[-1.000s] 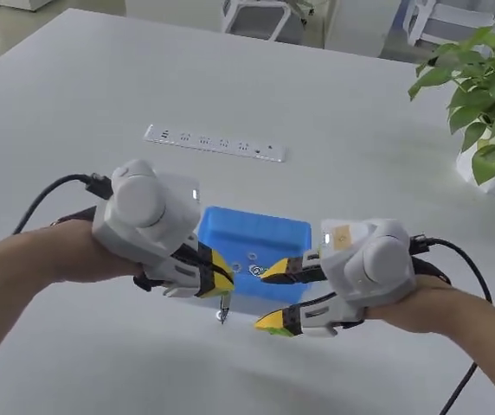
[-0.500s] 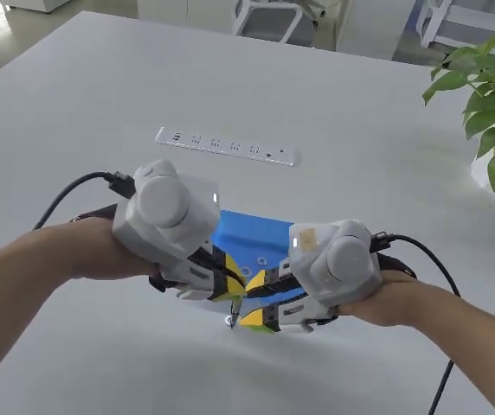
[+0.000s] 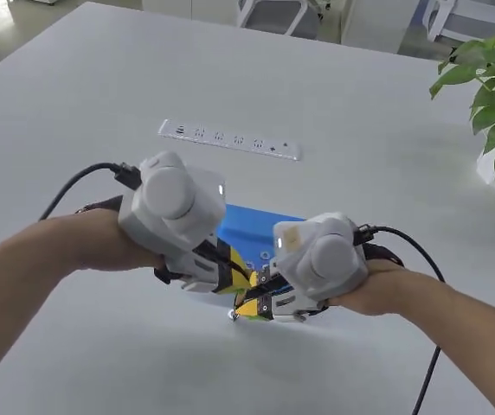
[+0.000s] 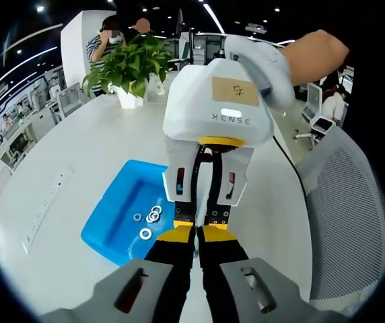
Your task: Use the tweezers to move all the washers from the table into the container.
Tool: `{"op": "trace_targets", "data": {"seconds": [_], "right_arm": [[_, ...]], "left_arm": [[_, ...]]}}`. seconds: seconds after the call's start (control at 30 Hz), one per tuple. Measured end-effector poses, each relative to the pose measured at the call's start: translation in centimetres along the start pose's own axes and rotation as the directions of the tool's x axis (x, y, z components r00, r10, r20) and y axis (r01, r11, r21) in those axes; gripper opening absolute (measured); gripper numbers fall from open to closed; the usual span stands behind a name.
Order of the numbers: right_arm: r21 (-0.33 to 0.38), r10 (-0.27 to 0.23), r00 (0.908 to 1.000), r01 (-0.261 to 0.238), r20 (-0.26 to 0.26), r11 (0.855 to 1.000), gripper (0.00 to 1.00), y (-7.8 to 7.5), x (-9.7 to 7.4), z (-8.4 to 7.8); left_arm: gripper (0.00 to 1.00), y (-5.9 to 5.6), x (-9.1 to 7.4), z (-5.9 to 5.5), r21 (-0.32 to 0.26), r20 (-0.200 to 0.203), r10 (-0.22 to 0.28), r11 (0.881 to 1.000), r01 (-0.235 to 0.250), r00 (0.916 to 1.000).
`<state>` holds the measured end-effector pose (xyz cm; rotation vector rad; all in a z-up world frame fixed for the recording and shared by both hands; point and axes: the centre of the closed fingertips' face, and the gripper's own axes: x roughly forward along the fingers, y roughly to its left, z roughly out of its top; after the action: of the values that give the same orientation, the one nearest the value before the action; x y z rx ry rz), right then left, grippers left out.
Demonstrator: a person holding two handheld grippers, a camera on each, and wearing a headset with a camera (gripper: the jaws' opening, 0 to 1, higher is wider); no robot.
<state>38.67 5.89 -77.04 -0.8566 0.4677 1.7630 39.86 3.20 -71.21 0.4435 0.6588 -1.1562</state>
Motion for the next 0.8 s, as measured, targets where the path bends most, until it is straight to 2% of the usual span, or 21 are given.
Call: {"op": "trace_targets", "data": {"seconds": [0.6, 0.8], "right_arm": [[0.063, -0.002, 1.0, 0.001, 0.002, 0.998, 0.07, 0.0, -0.07, -0.04], [0.071, -0.001, 1.0, 0.001, 0.001, 0.997, 0.07, 0.0, -0.08, -0.05]], "left_arm": [[0.08, -0.16, 0.17, -0.18, 0.009, -0.012, 0.002, 1.0, -0.002, 0.9999], [0.13, -0.49, -0.1, -0.5, 0.018, -0.022, -0.005, 1.0, 0.005, 0.9997]]}}
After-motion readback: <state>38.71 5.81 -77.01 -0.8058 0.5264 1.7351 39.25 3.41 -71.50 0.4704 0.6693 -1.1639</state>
